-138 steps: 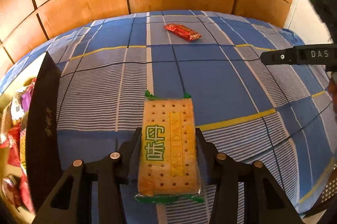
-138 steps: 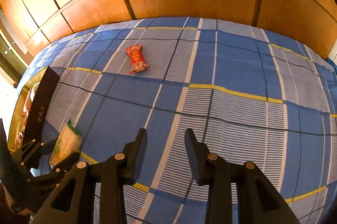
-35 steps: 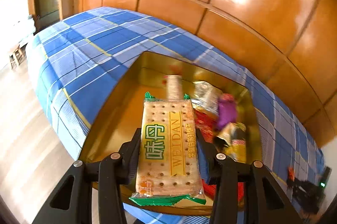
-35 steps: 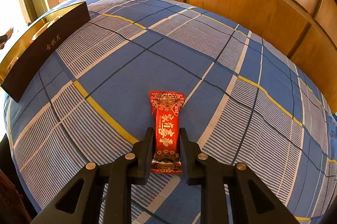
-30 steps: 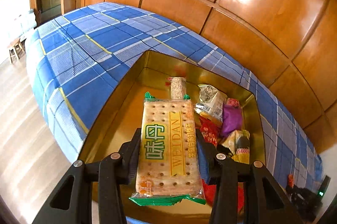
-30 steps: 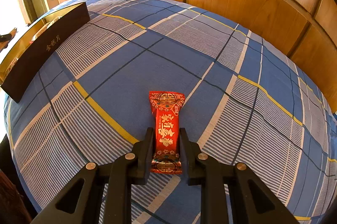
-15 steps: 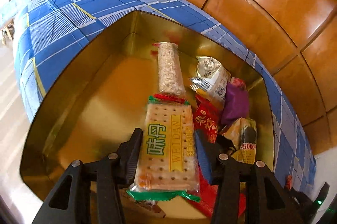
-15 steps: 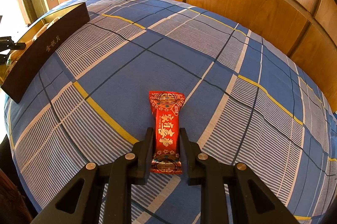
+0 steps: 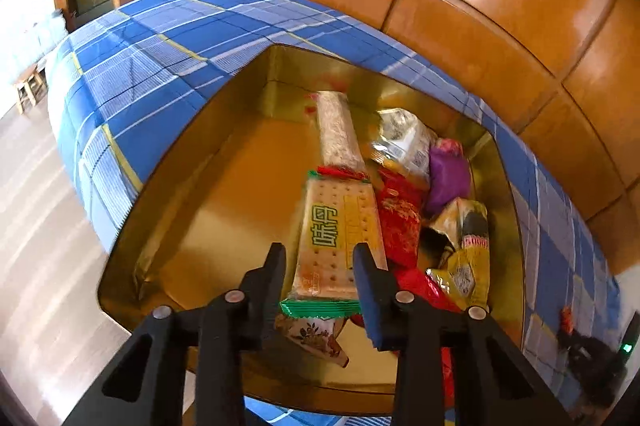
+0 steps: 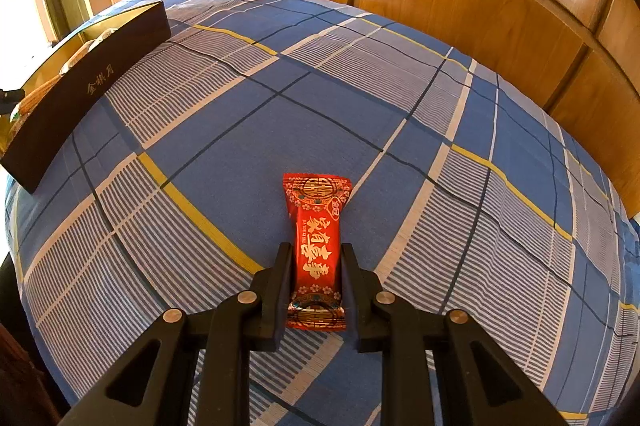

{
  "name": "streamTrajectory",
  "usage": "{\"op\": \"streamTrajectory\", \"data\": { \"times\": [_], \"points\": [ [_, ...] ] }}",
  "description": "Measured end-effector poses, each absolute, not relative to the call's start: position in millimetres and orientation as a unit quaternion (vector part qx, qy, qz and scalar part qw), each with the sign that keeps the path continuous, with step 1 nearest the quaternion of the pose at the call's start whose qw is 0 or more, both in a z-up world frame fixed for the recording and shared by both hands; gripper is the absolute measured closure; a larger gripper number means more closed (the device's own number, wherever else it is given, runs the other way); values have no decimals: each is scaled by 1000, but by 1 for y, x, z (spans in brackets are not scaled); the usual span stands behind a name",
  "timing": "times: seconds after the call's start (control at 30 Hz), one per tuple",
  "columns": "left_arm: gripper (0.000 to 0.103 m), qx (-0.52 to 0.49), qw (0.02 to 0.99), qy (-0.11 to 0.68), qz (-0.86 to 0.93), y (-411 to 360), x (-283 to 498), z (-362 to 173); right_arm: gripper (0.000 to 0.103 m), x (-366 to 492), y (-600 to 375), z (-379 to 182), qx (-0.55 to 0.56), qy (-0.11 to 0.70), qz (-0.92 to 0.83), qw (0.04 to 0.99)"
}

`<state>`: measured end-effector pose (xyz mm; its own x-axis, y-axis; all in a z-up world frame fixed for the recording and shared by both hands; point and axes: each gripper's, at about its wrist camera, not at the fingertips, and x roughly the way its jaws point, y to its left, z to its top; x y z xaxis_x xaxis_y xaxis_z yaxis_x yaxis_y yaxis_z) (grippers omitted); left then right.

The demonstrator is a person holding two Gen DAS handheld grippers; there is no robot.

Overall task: Organize snacks
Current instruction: 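Carry the cracker packet into the gold tray and open the left tool while the right tool holds the candy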

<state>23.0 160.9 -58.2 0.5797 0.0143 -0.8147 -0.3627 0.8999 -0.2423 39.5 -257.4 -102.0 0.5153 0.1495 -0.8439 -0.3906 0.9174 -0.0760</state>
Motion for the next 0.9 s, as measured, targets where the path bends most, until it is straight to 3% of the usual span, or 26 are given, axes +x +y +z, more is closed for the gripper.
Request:
{"op": "streamTrajectory", "data": {
  "times": [0.4, 0.9],
  "points": [
    [72, -155, 869, 462, 91, 129, 62, -76, 80, 39, -258, -101, -128, 466, 156, 862],
    [72, -109, 889, 432, 111, 118, 42, -57, 80, 39, -257, -101, -127, 465, 156, 862]
  ]
}}
